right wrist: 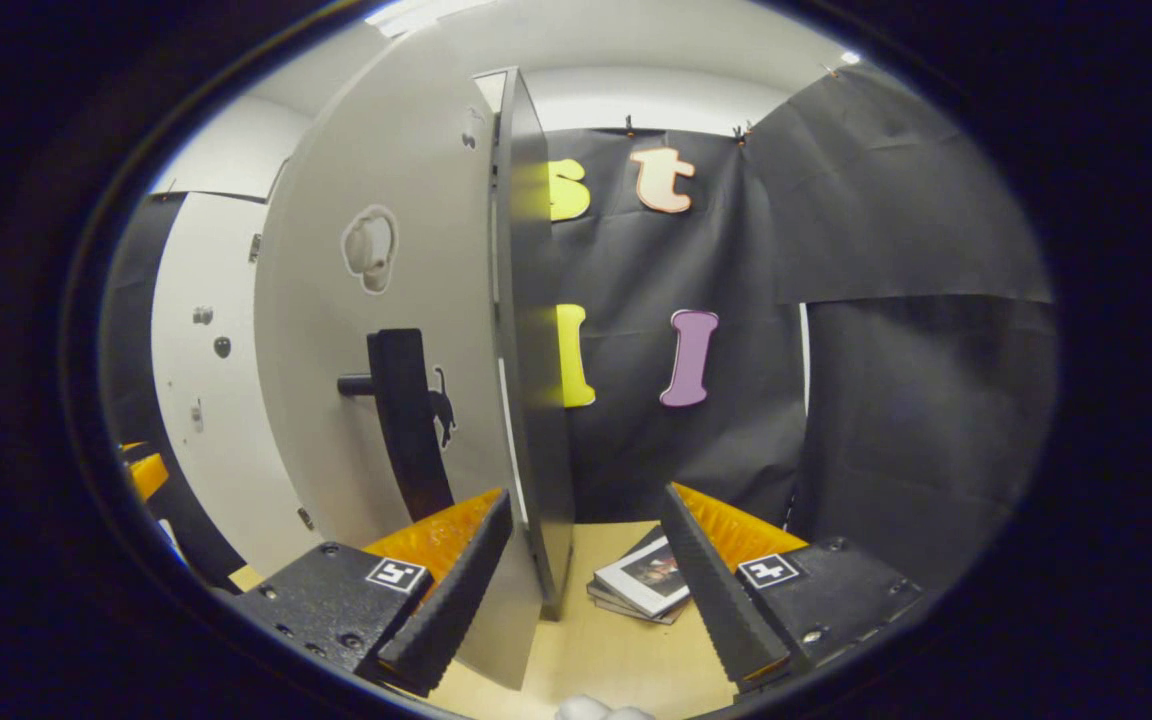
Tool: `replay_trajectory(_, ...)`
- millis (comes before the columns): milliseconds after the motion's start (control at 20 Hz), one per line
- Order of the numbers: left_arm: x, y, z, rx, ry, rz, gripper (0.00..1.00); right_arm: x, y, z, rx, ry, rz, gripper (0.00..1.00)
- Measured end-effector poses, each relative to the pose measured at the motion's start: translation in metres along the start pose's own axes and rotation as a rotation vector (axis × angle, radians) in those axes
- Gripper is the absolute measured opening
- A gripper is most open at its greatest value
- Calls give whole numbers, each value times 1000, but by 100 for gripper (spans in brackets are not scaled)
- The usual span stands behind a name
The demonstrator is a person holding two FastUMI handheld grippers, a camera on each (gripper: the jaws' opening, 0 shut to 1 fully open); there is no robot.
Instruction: Grasp the bottle in the cabinet with the left hand and place it on the coaster, then close the right door with the right hand and the left door with the left hand.
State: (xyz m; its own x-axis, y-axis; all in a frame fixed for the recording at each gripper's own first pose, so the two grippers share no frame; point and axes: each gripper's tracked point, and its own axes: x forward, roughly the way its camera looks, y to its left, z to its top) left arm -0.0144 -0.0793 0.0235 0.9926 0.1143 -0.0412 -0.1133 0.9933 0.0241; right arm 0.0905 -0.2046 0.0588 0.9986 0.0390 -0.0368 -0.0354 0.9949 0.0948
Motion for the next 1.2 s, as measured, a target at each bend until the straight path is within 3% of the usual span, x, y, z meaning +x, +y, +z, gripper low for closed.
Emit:
replay_trajectory(100, 3, 2, -6, -7, 9, -5, 97, -1, 6, -2, 3, 10, -1, 99)
replay_trajectory(500, 16, 19, -19, -4, 35, -34, 97, 0, 61, -9, 12, 31, 23, 95)
replay_trajectory(700, 10, 35, -20, 3, 34, -28, 97, 7, 92, -14, 29, 33, 38, 99)
replay_trajectory(750, 8, 39, -20, 6, 36, -27, 98, 10, 98, -15, 20, 31, 38, 95)
replay_trajectory(800, 7, 43, -21, 9, 38, -27, 98, 13, 106, -16, 8, 28, 42, 99)
replay_trajectory(1100, 4, 59, -21, 25, 46, -29, 97, 27, 164, -29, 5, 40, 146, 95)
replay_trajectory(1200, 4, 62, -21, 25, 44, -31, 98, 25, 165, -26, -2, 21, 137, 99)
